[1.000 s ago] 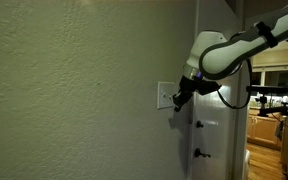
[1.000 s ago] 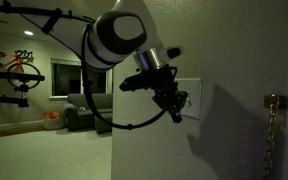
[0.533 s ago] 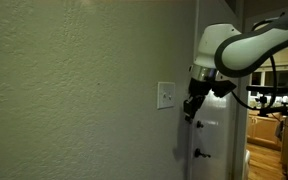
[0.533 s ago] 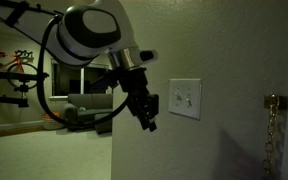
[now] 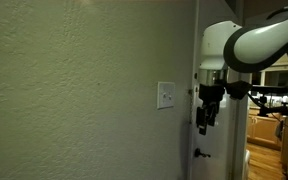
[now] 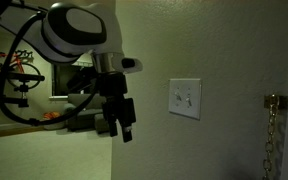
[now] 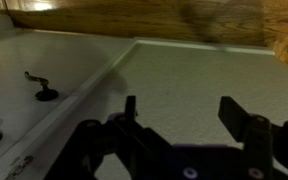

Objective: Flip the switch on the wall

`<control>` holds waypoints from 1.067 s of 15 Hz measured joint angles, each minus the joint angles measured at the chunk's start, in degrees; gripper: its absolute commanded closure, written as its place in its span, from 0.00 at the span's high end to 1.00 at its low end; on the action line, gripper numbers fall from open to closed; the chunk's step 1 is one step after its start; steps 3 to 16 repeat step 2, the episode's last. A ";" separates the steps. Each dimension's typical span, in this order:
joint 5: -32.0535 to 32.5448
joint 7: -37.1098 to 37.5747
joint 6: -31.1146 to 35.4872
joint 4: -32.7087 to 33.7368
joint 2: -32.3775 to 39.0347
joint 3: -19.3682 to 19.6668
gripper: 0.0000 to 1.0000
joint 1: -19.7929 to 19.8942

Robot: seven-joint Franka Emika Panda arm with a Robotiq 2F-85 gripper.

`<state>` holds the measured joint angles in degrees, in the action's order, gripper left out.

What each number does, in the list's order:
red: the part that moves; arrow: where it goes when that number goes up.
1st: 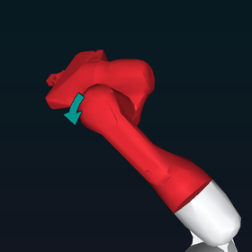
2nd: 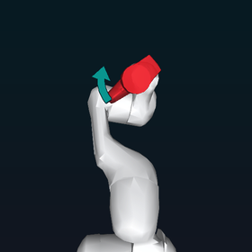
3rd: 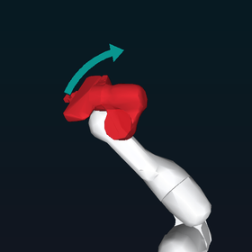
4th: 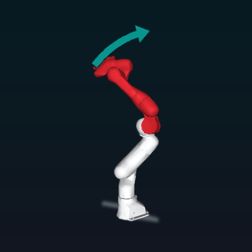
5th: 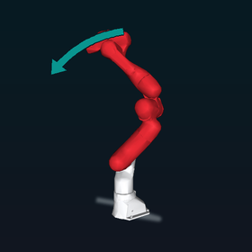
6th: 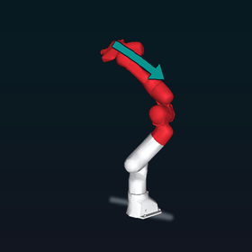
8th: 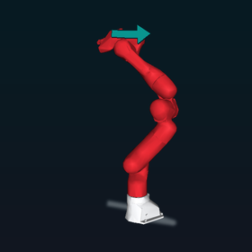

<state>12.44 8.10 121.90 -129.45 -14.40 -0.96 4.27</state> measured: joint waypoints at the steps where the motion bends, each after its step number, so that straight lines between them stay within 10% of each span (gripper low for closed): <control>1: -0.34 0.01 -0.75 -0.15 -0.27 -0.05 0.99 -0.06; 16: -0.34 -0.02 -0.85 -0.11 -0.28 -0.05 1.00 -0.08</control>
